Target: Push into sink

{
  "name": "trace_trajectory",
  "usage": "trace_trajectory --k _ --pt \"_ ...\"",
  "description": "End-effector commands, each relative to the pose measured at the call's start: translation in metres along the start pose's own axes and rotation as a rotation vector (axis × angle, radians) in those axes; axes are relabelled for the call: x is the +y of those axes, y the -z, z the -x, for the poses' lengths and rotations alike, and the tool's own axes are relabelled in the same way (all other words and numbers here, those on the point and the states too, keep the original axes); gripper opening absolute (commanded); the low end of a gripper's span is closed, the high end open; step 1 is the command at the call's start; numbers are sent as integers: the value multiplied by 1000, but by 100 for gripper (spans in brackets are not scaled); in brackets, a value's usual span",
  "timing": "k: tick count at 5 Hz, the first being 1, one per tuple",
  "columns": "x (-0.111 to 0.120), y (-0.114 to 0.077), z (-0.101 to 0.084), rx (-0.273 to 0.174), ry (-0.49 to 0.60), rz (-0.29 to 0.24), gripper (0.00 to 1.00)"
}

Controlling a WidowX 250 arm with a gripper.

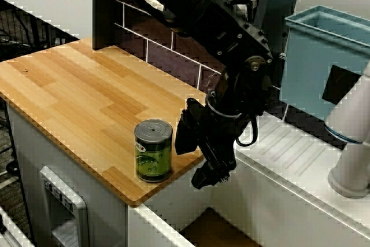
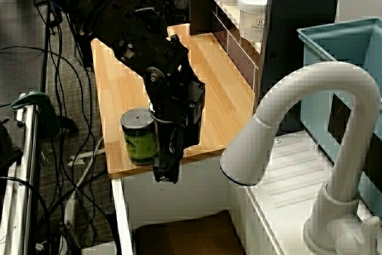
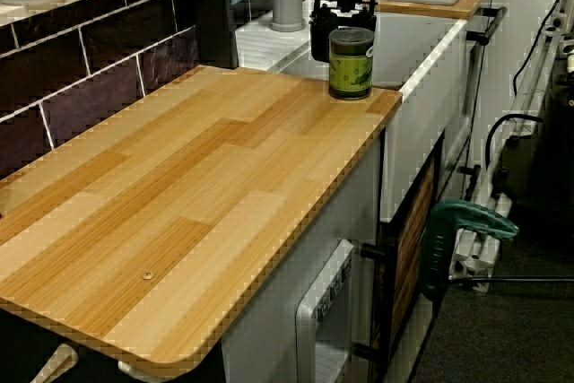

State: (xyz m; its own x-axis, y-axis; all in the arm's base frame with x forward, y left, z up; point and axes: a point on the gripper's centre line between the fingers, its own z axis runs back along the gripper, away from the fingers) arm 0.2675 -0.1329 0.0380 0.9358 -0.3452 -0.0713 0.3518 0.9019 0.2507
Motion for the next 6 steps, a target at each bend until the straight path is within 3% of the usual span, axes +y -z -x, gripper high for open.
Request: trace_trajectory --k 1,2,4,6 --pt "0 0 0 0 0 0 100" --pt "33 -6 -11 -17 -34 15 100" --pt "95 -27 -7 -63 -109 41 100" --pt "143 -25 30 -83 -144 37 100"
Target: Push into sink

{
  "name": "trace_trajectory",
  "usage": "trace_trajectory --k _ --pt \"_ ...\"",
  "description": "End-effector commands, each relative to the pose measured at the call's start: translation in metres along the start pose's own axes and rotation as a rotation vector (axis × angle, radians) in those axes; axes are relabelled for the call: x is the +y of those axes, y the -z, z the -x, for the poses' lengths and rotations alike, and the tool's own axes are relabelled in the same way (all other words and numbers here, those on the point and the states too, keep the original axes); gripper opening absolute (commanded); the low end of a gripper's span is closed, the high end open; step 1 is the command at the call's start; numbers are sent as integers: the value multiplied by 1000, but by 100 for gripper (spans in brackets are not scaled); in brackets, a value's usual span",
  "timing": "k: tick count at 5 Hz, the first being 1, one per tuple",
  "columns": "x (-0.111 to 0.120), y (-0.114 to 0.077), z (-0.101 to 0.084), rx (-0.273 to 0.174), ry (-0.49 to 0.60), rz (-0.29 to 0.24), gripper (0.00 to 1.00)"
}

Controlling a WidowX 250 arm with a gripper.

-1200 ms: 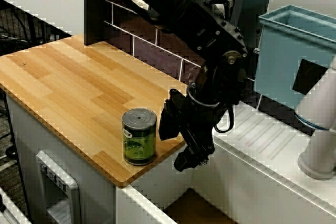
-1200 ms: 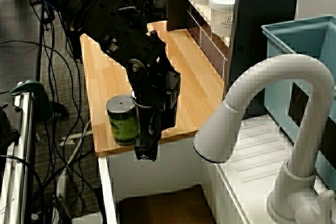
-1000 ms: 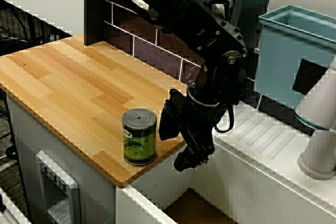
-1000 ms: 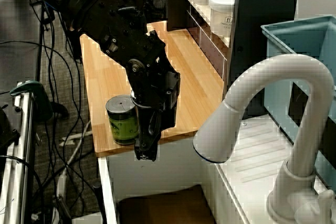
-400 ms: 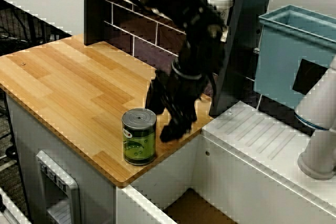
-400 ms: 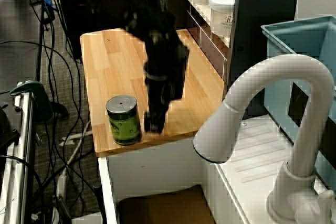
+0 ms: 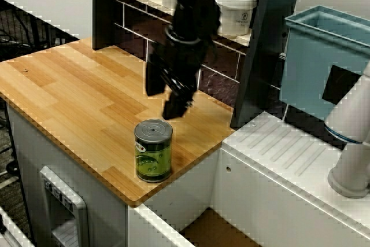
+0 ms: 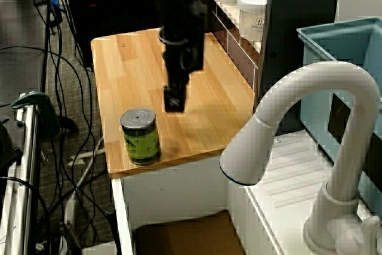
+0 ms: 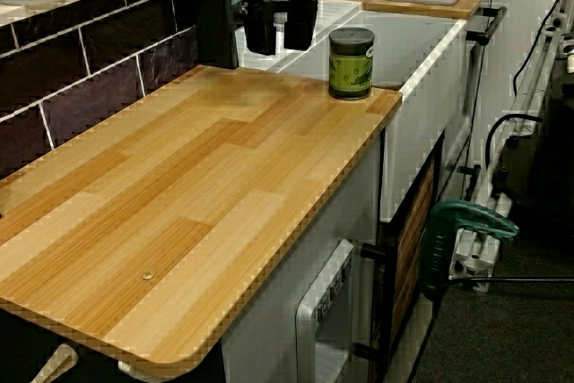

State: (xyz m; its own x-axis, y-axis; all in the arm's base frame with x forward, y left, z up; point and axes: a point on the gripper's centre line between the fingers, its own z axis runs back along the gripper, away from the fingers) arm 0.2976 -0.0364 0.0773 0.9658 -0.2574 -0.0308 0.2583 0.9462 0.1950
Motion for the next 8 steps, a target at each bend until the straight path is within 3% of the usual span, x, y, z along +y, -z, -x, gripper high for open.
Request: trace_trajectory --k 1,2,3,4,5,6,7,8 --pt "64 -5 40 -66 -81 -8 100" --pt "84 7 59 -73 -40 -18 100" --pt "96 10 73 -89 17 -63 100" --pt "108 14 92 -68 61 -101 100" --pt "119 14 107 -60 71 -81 100" --pt "111 14 108 -95 27 -25 100" --pt "79 26 103 -38 -84 -88 100" --pt "58 30 95 -20 -60 -91 100"
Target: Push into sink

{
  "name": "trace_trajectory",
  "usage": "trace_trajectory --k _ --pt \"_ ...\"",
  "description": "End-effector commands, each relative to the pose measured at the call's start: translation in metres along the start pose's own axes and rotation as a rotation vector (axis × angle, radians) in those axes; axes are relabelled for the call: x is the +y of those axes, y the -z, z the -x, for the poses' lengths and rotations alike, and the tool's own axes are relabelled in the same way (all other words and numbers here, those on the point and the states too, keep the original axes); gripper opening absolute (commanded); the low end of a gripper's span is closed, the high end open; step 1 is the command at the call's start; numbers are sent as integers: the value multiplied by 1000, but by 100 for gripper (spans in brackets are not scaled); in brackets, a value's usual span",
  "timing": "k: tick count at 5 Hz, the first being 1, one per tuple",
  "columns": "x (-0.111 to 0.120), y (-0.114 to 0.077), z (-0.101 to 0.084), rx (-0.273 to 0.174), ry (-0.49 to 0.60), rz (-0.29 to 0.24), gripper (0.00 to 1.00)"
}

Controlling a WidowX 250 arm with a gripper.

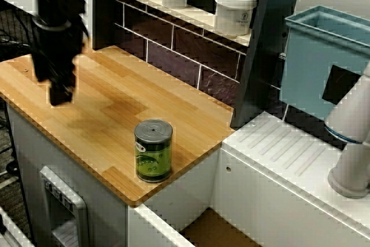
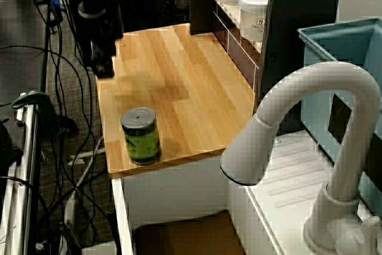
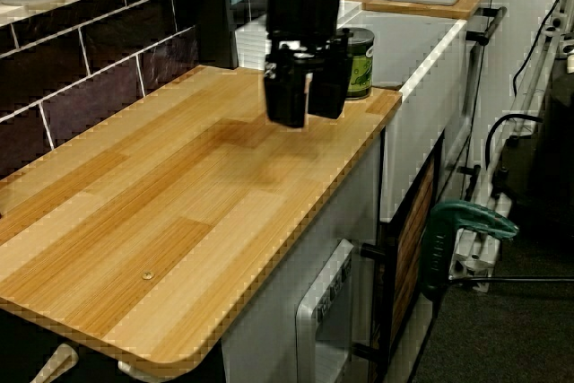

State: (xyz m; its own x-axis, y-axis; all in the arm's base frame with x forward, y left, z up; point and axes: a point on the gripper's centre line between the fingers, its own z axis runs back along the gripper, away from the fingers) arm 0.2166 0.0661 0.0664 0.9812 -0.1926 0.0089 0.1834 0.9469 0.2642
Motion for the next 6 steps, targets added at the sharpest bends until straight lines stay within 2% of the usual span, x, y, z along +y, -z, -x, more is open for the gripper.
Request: trace_trajectory --k 1,2,4,5,6 --pt "-38 -1 -18 6 20 -3 100" --pt "-55 0 -33 21 46 4 100" --pt "-87 -20 -62 0 98 30 100" --pt "-114 -35 -74 -6 170 74 100" --pt "-160 -51 -82 -8 250 54 100"
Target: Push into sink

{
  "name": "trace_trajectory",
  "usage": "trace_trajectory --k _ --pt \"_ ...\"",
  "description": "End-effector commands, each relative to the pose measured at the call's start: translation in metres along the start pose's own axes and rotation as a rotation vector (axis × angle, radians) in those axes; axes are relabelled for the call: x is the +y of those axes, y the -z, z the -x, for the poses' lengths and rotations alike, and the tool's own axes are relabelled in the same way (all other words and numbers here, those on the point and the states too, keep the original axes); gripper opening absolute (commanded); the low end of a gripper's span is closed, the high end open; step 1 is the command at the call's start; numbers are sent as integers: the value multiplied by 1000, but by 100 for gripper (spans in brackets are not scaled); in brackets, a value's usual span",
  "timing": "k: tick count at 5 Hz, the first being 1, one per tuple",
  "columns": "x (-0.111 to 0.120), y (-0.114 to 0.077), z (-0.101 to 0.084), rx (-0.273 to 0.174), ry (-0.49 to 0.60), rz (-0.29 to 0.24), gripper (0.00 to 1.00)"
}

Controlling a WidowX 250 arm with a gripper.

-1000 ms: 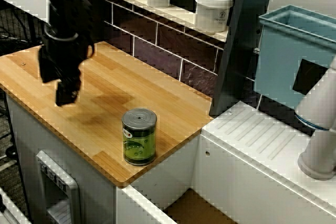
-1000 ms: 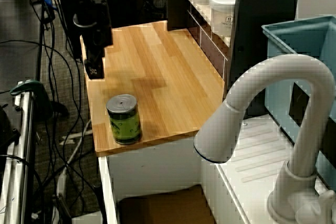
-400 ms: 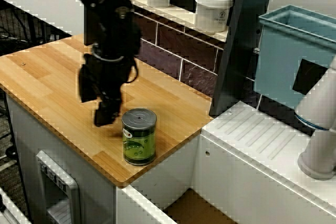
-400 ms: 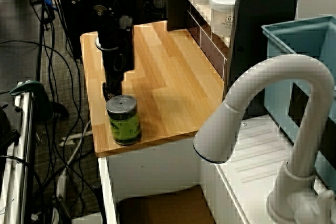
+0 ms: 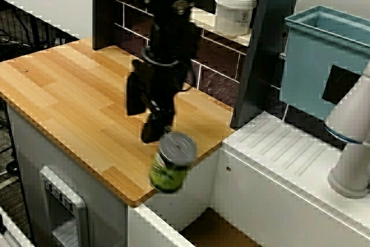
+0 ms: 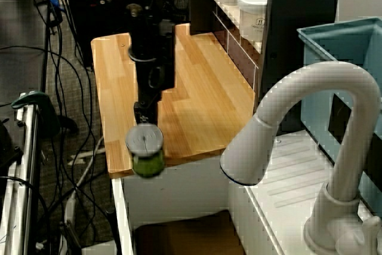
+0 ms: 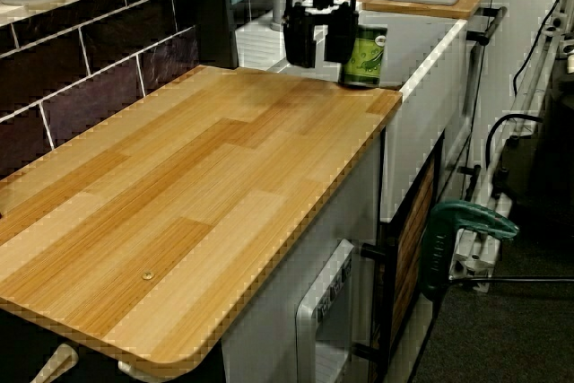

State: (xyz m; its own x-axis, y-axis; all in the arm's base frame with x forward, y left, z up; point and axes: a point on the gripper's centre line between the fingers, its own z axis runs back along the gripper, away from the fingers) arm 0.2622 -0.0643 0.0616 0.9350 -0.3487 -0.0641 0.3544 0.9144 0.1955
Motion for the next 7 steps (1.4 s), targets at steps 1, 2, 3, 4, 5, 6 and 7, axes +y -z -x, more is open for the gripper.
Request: trace_trajectory --k 1,2,3,4,5,6,7 --pt "-77 -28 -31 -50 141 -67 100" --pt "-96 -24 -38 -38 169 -91 100" --pt "-98 -22 -37 -36 171 -101 100" --pt "-94 -20 -33 -30 166 -101 100" --pt "-90 -14 -27 -21 165 -101 100" --pt "-90 -14 -27 -21 165 -101 100" --pt "-90 -14 -27 -21 165 -101 100"
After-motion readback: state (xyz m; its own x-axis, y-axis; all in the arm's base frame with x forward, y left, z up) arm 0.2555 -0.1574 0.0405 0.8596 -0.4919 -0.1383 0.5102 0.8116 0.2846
